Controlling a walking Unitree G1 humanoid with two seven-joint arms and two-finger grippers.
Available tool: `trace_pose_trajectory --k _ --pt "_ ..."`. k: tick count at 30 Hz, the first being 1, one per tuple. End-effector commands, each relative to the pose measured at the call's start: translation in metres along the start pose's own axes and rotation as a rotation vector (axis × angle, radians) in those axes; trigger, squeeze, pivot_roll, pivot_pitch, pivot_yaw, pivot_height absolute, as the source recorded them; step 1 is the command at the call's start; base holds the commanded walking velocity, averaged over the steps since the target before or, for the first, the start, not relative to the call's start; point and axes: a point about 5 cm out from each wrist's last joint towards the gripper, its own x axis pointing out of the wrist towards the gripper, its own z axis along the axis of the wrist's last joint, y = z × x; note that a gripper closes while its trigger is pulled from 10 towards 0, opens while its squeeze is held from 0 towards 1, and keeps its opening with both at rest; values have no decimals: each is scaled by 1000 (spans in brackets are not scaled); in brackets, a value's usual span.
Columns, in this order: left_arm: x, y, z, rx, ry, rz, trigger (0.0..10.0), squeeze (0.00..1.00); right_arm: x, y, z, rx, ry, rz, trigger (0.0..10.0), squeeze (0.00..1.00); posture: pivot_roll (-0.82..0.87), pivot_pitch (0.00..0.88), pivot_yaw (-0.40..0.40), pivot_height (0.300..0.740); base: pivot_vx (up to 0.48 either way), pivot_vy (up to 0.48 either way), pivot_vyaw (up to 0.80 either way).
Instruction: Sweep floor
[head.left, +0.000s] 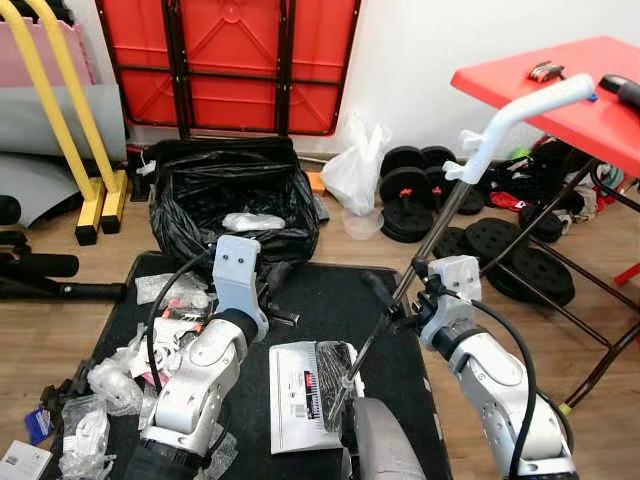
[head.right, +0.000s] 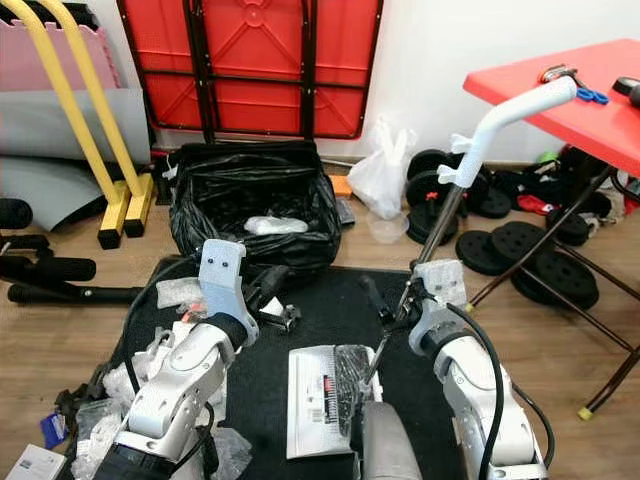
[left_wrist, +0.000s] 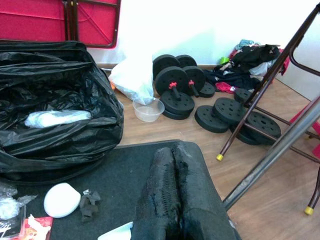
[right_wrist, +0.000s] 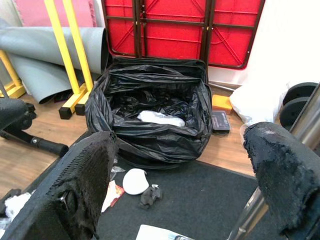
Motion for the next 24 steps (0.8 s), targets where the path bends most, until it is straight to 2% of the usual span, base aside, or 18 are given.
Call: trace_pose_trajectory --k 1,5,7,9,24 --pt "-1 -6 1 -9 -1 -112 10000 0 -1 -3 -1 4 2 -2 10000 0 -143 45 -136 595 0 0 0" --pt "-1 -5 1 -23 10 -110 10000 0 0 -3 -1 7 2 -1 10000 0 -144 46 -135 605 0 0 0" --pt "0 -6 -1 -6 44 -110 10000 0 -1 -3 -2 8 3 0 10000 0 -143 47 -135 615 -480 0 0" --pt "-1 -5 2 -26 8 -115 10000 0 -1 -3 -1 10 3 2 10000 0 -145 46 -135 625 0 0 0" --pt "0 -5 3 -31 6 -110 10000 0 -1 -4 -1 11 7 6 10000 0 -141 45 -139 665 0 0 0"
